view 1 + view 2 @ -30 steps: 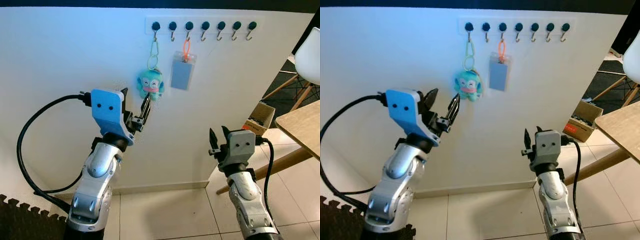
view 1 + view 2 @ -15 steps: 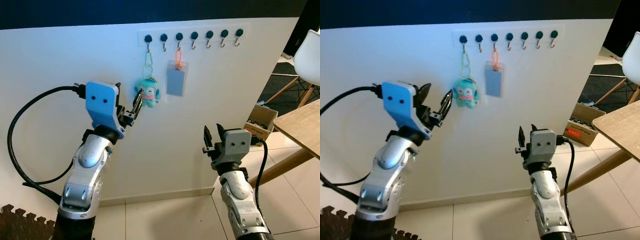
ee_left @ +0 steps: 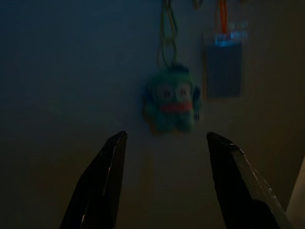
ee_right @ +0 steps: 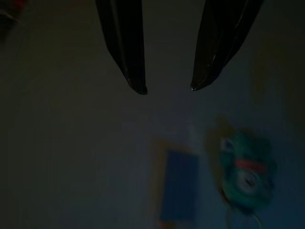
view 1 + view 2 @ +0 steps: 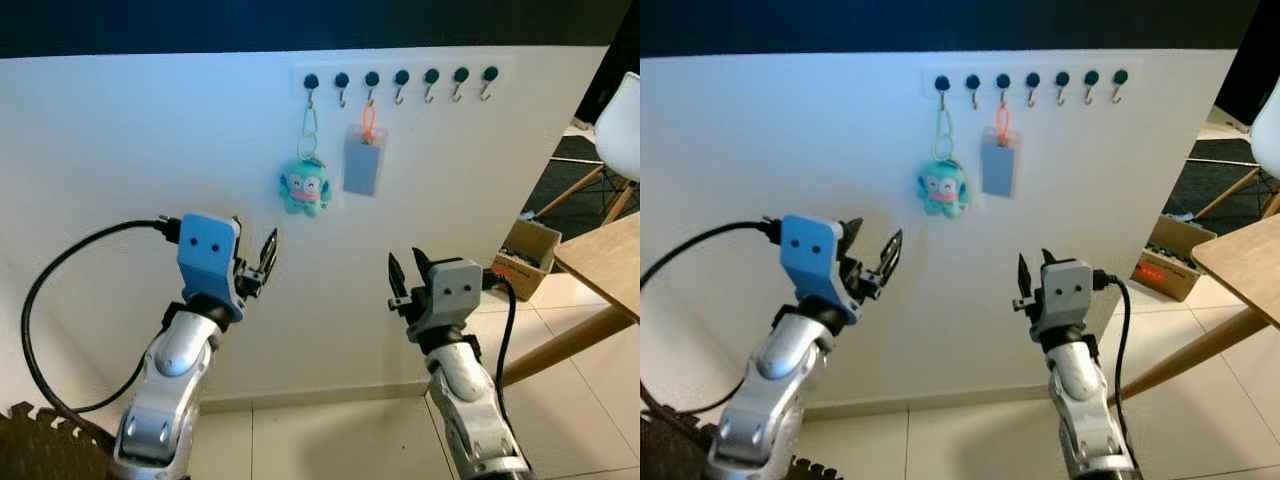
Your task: Hang keys on a hook
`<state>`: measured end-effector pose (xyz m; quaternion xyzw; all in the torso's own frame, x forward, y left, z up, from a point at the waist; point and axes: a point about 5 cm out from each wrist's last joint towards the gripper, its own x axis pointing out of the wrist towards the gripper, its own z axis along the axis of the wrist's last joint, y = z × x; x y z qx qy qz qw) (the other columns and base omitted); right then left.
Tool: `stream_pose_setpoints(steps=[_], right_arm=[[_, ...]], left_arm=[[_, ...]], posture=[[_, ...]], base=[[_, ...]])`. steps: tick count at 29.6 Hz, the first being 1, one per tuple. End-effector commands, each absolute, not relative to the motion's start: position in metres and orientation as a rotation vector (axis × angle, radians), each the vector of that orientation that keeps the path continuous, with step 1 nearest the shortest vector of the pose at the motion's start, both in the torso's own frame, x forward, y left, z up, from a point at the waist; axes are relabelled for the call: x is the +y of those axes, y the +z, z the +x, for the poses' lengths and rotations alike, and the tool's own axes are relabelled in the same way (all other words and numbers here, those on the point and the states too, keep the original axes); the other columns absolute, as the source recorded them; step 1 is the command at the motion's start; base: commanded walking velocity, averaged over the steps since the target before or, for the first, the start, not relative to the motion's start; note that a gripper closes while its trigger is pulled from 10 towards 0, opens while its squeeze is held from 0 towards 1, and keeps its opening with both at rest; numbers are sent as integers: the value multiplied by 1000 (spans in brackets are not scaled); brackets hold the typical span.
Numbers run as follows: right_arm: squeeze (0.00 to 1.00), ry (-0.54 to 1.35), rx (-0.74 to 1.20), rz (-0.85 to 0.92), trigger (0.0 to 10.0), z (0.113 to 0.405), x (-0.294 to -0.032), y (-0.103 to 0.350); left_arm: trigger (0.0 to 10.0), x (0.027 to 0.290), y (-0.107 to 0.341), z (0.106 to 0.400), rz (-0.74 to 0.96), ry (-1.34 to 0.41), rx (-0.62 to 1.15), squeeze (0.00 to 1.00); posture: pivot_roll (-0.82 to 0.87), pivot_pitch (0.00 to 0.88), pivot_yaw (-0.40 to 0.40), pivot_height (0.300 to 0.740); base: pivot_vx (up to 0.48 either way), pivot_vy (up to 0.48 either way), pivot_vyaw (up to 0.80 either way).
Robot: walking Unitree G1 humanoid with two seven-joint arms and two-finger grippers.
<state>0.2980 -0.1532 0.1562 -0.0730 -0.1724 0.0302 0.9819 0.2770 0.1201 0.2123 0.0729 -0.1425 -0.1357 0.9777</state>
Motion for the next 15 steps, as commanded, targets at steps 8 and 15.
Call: stream_pose_setpoints(steps=[8, 15], right_arm=[[0, -104, -300, -213, 10000, 284, -205, 153], [0, -152, -313, -239, 10000, 281, -218, 160]], left_arm=[[10000, 101, 191, 284, 253, -341, -268, 0], [10000, 91, 185, 291, 296, -391, -269, 0]], posture=[[38, 129, 78, 740], [14, 132, 90, 740]], base=[[0, 0, 0], [0, 0, 0]])
